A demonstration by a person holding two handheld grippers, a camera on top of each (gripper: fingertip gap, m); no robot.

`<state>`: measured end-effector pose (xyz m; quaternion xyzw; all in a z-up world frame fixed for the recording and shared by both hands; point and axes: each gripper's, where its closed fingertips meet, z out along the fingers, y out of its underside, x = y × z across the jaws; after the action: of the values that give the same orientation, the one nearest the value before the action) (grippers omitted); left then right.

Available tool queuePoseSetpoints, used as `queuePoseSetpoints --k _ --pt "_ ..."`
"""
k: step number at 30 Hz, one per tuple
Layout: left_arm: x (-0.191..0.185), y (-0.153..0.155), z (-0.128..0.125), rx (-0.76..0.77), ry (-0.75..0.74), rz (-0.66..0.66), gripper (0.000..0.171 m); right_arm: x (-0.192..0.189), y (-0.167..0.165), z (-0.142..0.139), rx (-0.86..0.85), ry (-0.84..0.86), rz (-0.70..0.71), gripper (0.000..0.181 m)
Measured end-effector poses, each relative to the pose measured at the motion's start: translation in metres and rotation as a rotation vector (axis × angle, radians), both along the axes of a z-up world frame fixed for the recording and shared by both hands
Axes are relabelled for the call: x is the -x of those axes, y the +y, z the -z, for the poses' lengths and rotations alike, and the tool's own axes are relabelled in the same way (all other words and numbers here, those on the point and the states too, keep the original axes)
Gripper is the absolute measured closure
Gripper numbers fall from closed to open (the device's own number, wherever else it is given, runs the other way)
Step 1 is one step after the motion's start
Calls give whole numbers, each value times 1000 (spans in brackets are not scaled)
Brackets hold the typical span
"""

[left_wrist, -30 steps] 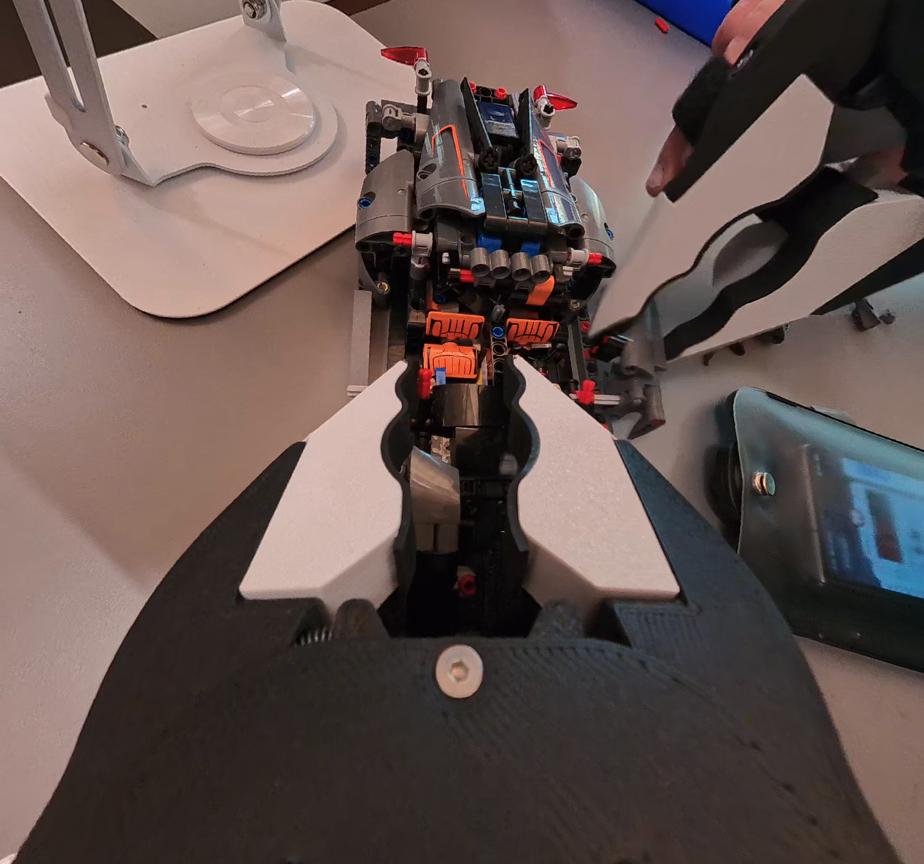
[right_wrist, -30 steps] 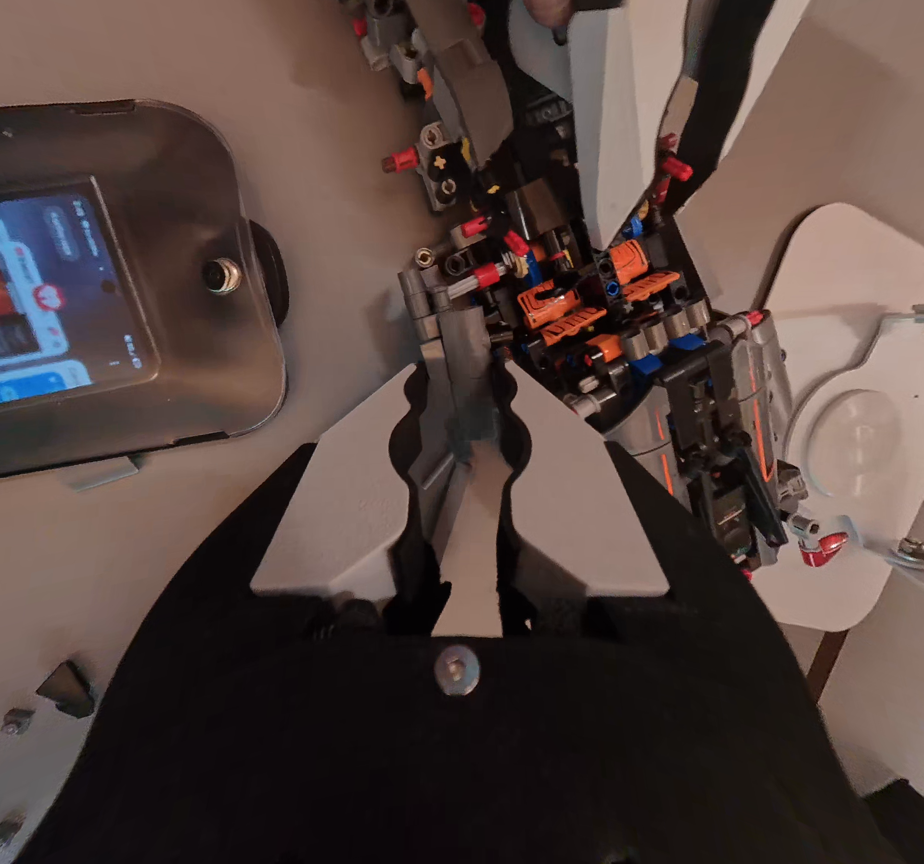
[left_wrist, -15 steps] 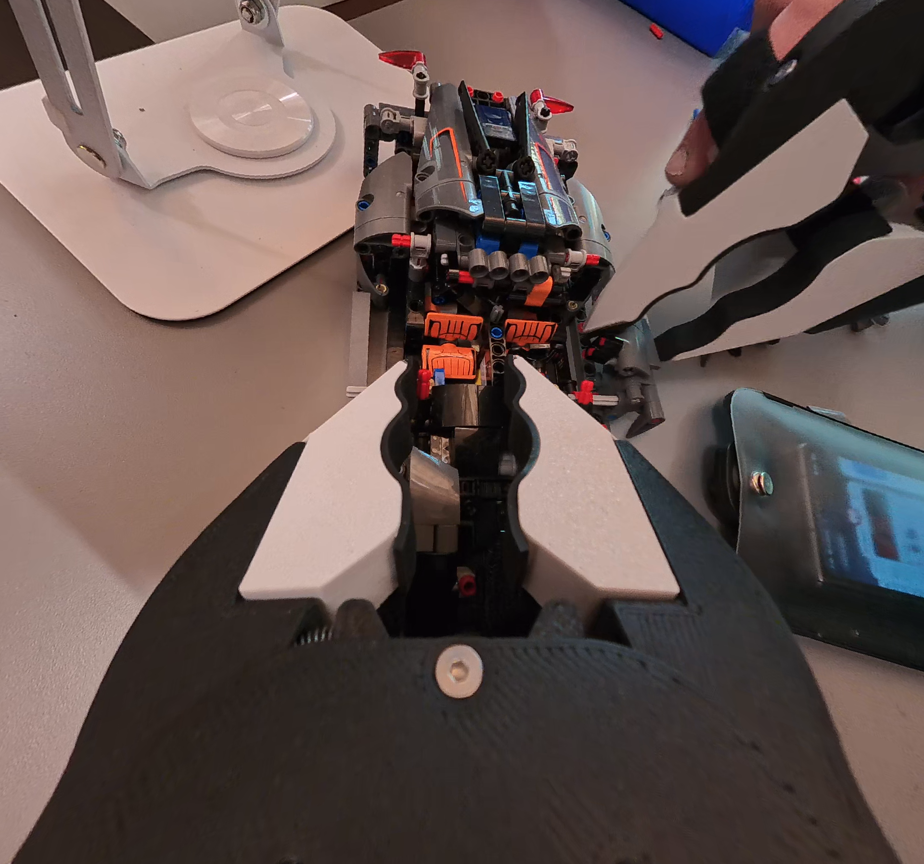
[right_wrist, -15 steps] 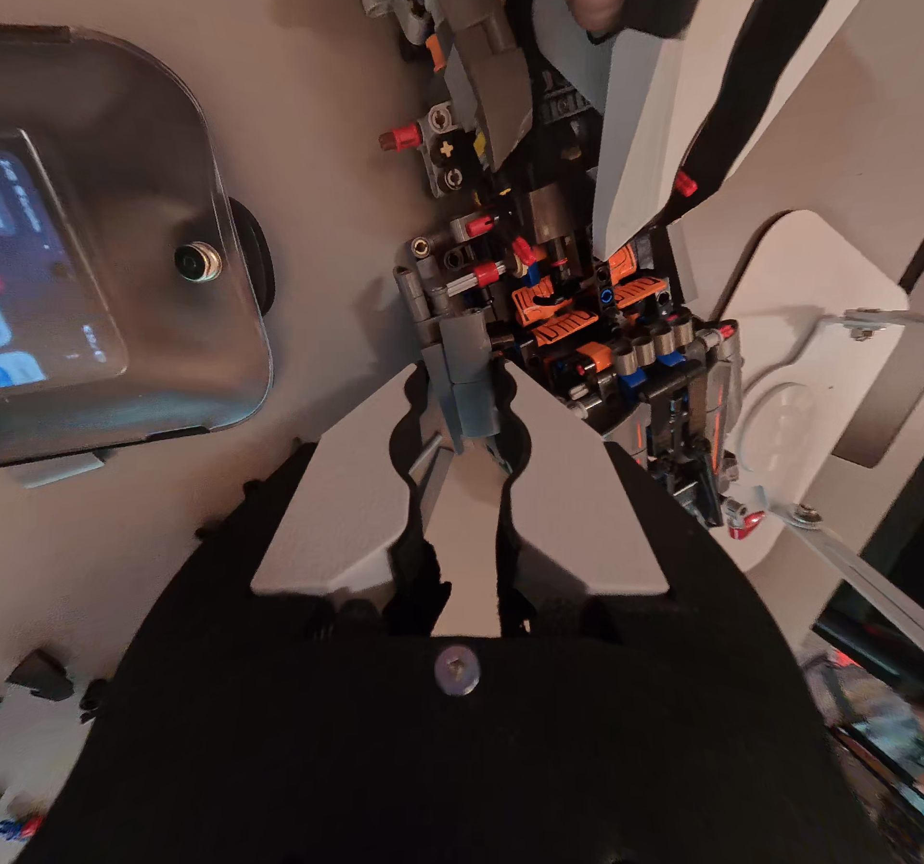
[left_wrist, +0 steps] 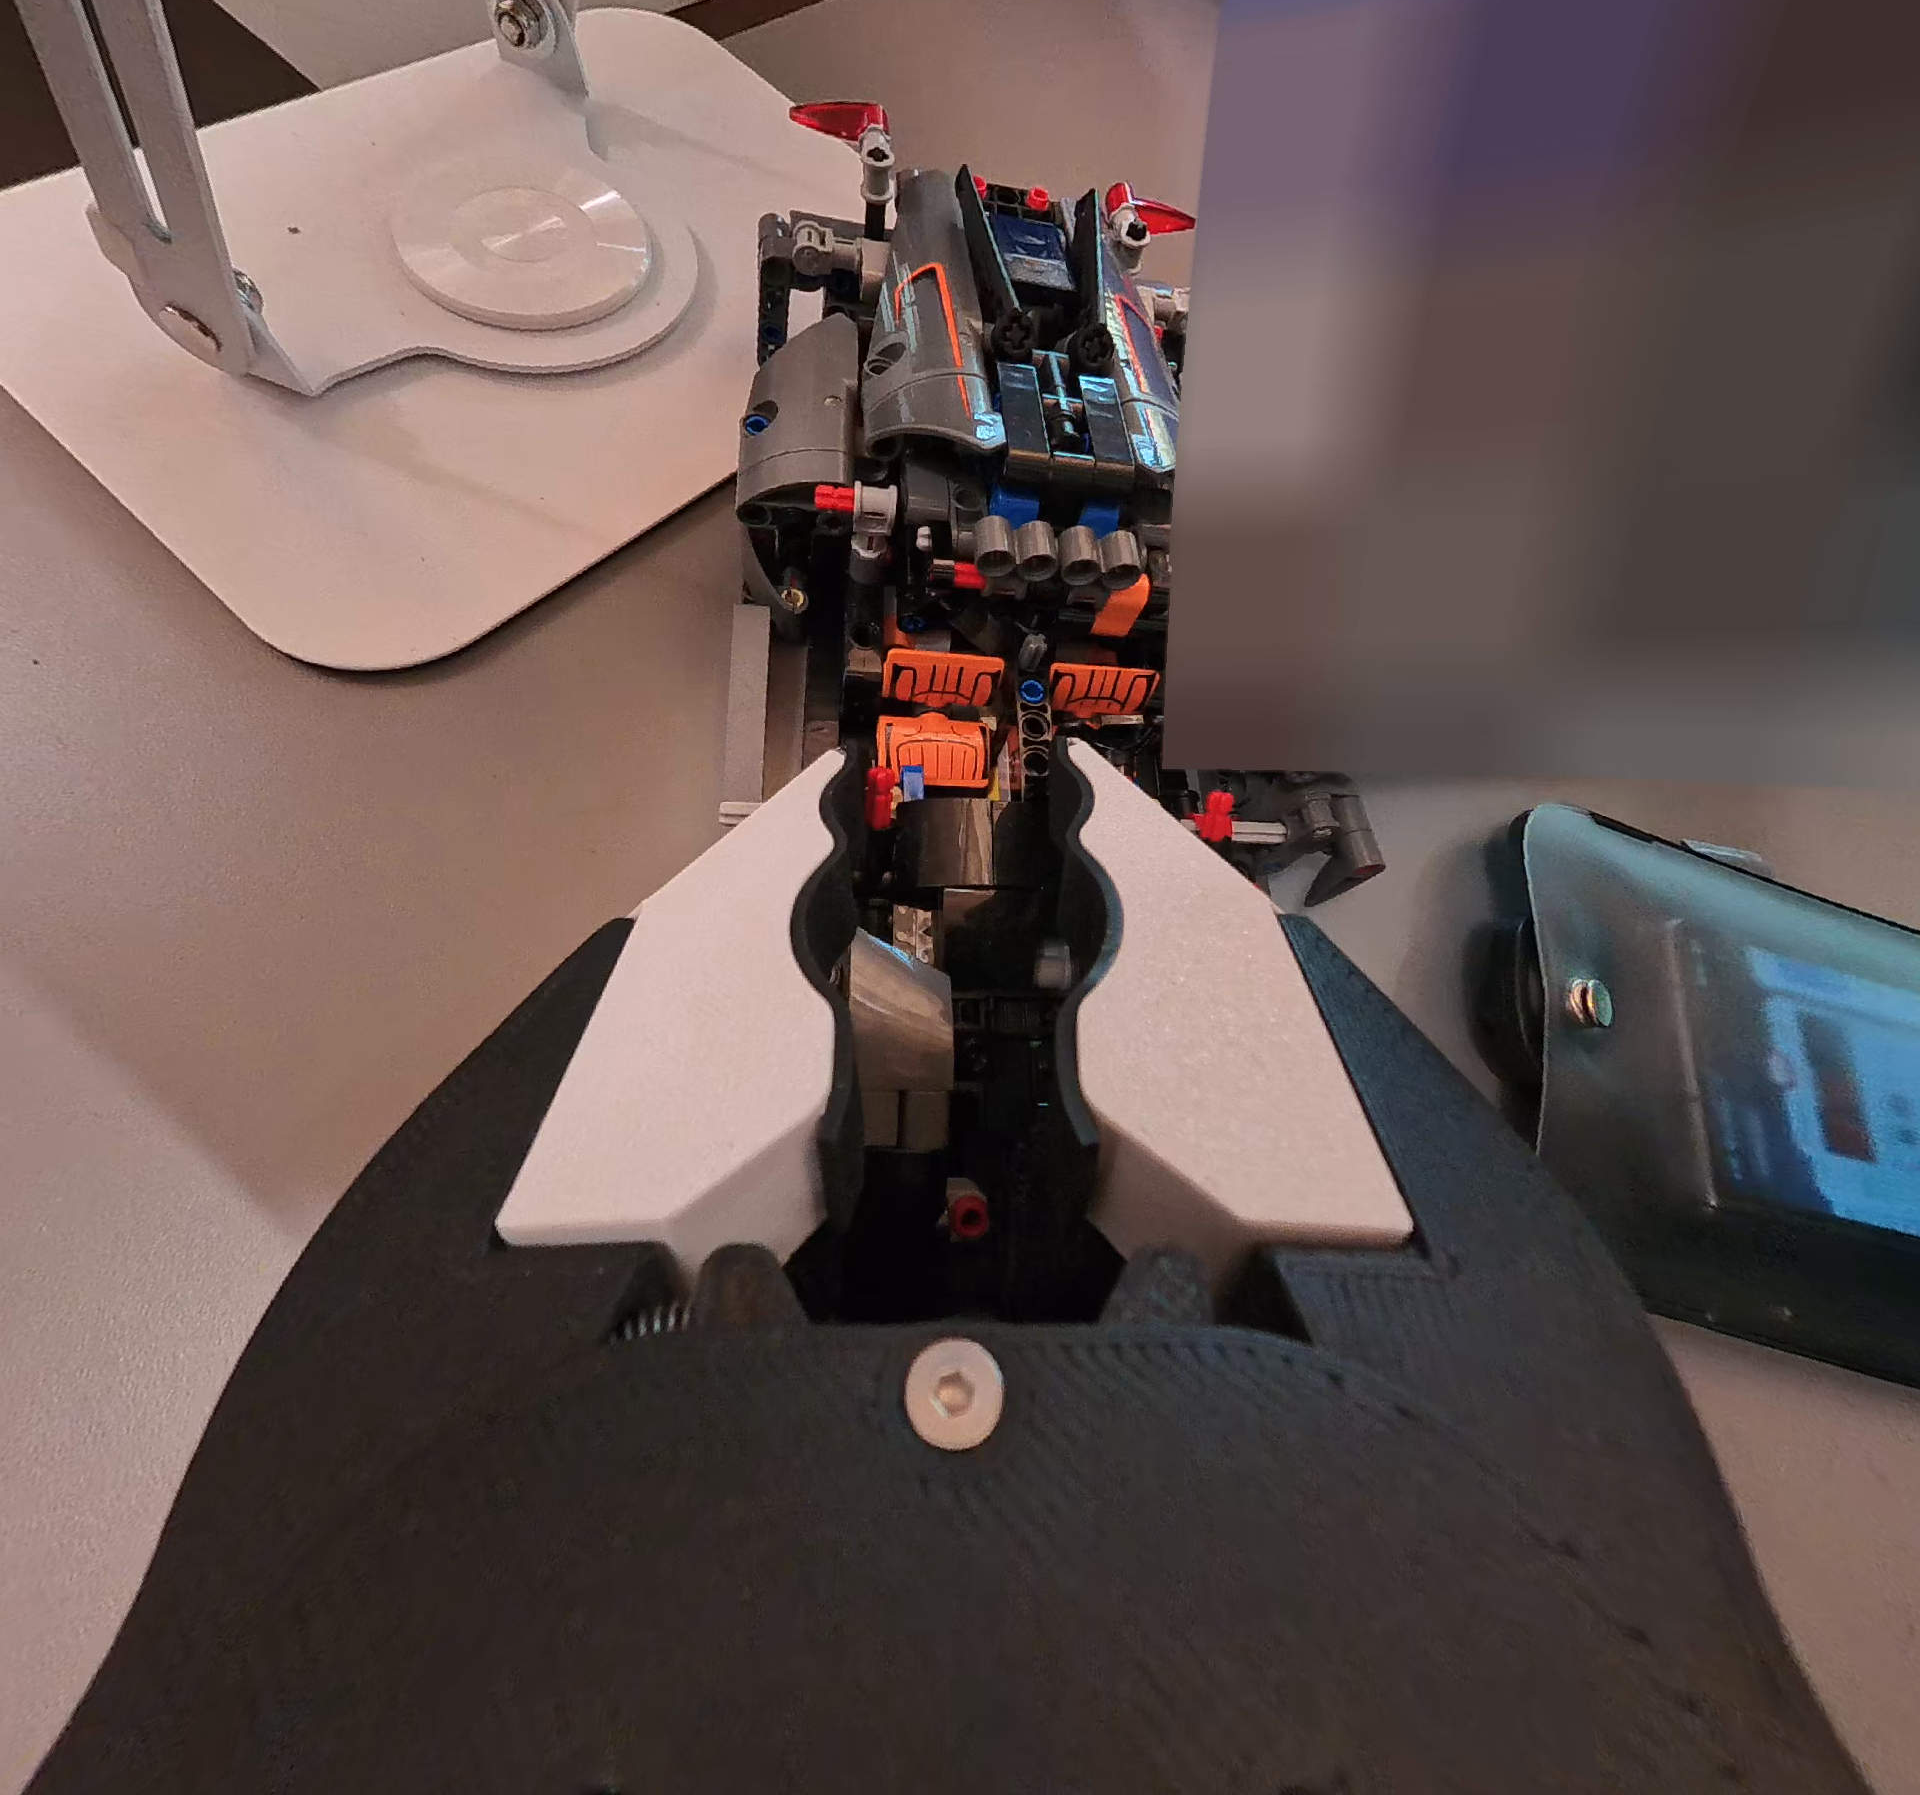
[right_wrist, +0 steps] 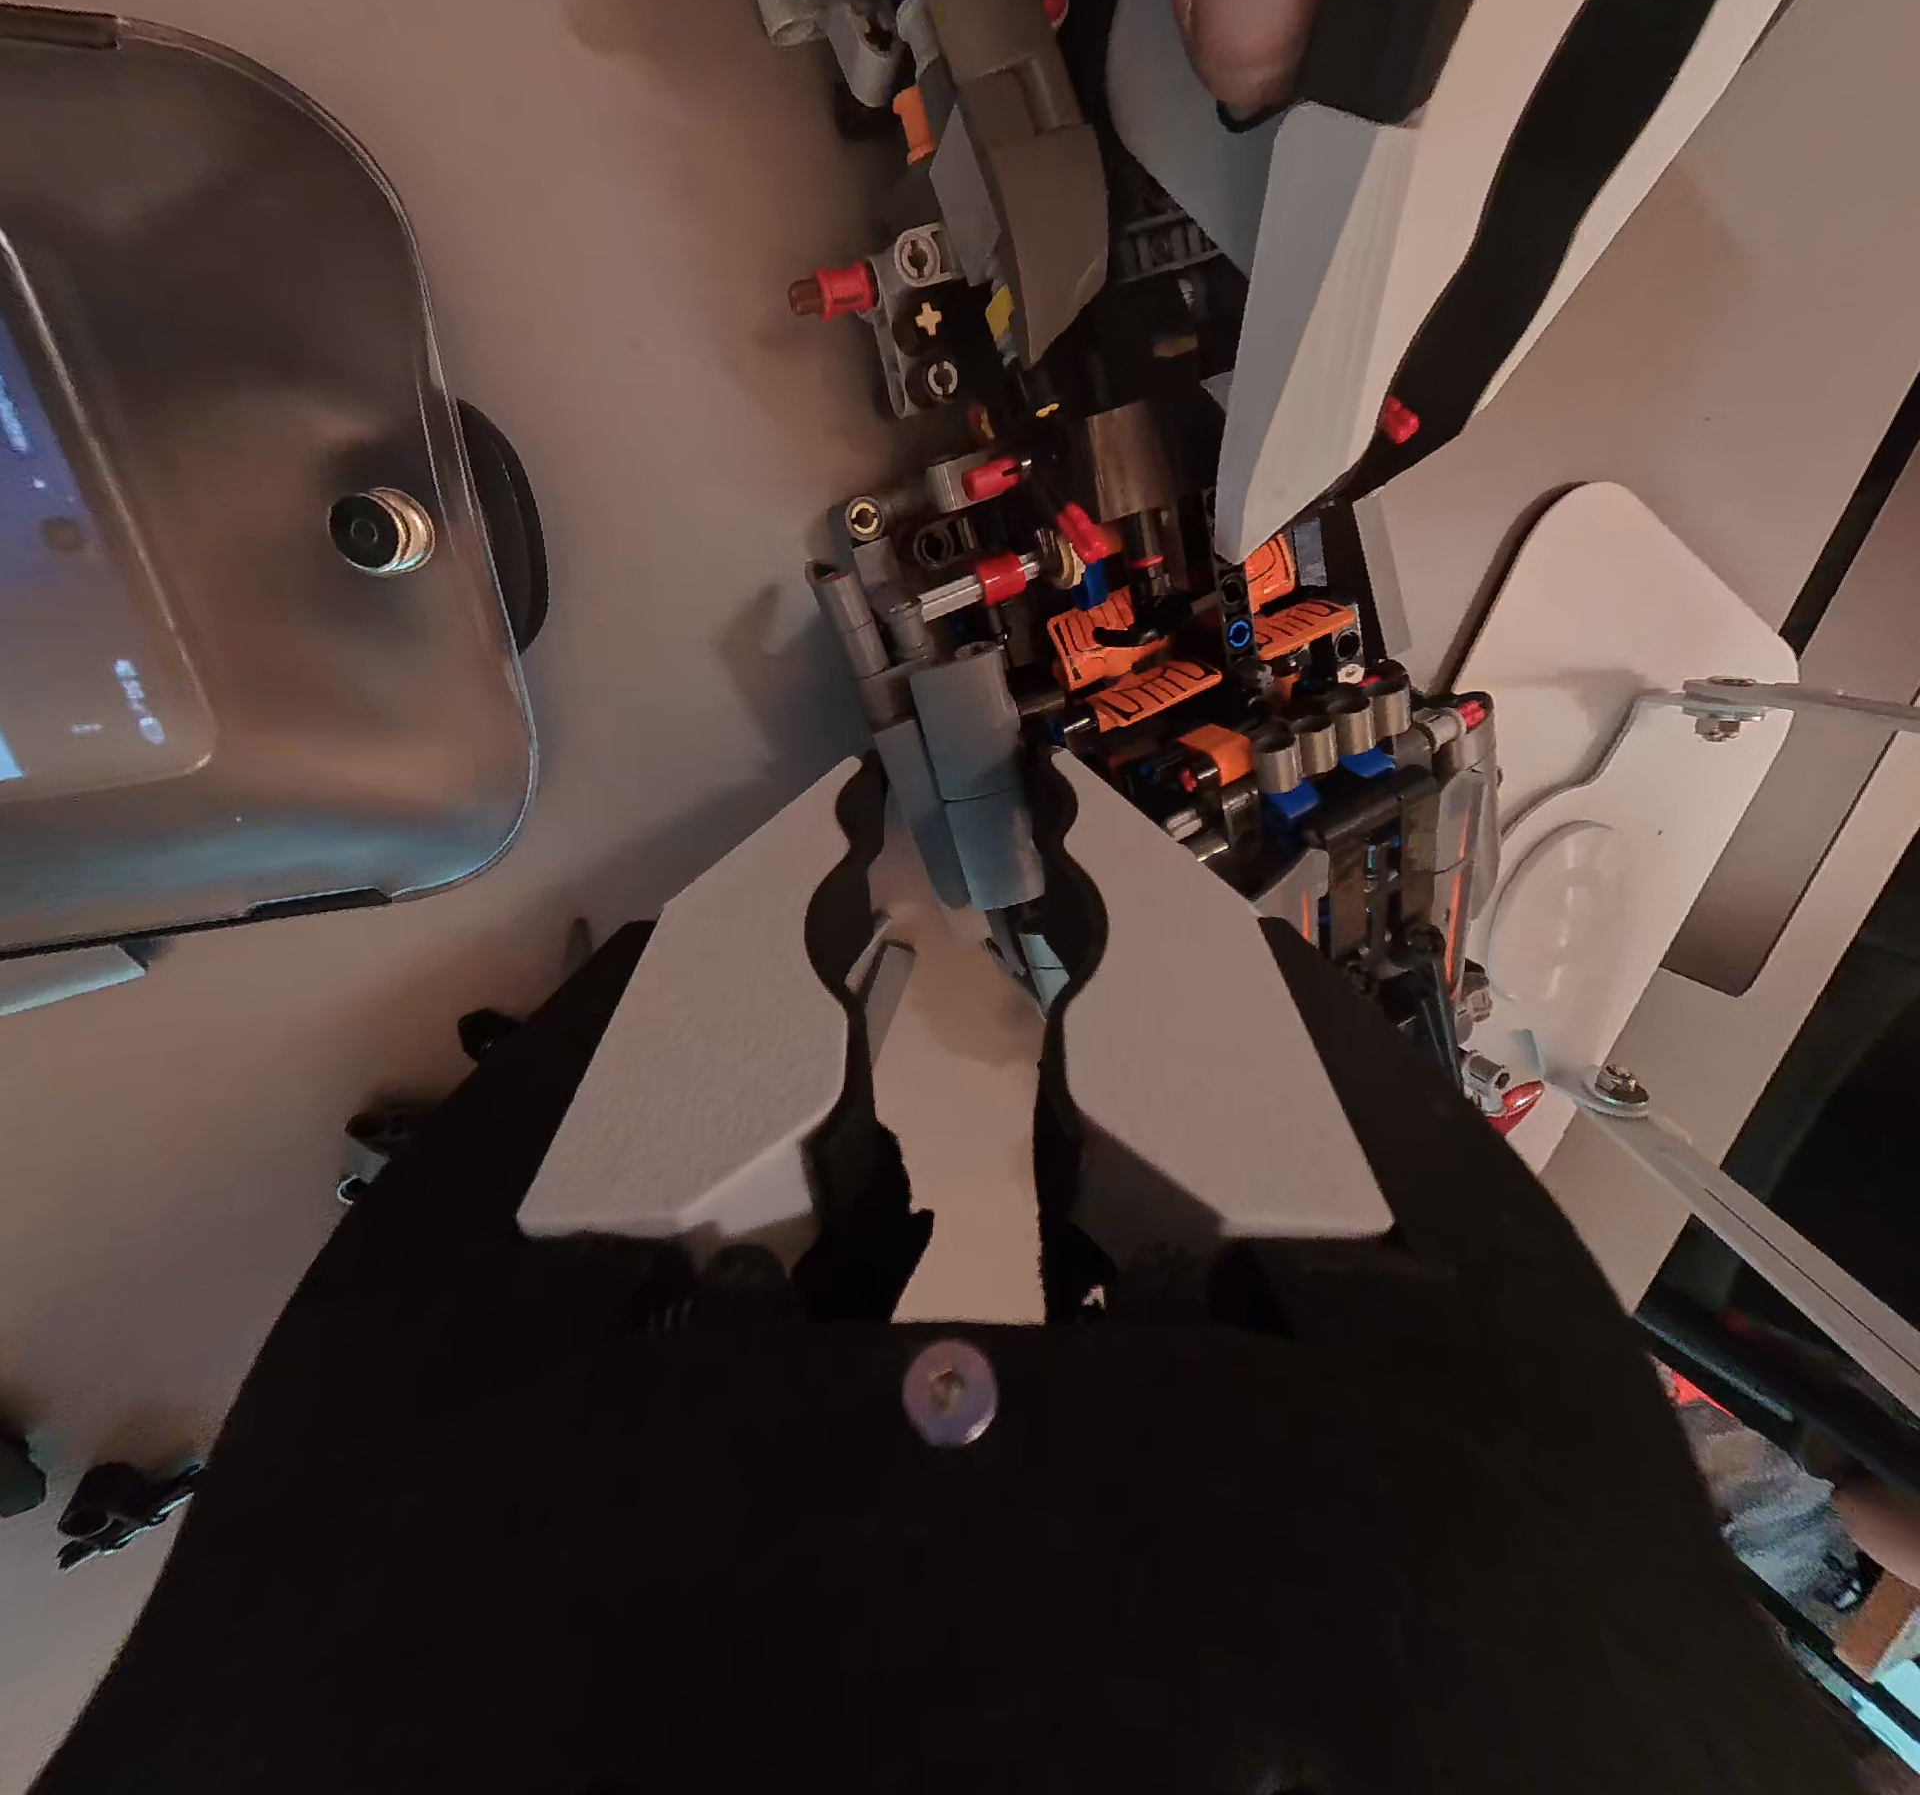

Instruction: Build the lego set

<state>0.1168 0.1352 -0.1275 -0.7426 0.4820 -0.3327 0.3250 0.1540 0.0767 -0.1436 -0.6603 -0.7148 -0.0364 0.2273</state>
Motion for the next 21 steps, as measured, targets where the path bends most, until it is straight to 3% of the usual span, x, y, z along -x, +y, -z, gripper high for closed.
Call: queuePoseSetpoints --k 11,21 --pt "-1 0 0 1 -4 1 139 1 4 2 -25 -9 44 153" --pt "-1 0 0 0 -3 2 139 4 8 1 -173 -106 2 152"
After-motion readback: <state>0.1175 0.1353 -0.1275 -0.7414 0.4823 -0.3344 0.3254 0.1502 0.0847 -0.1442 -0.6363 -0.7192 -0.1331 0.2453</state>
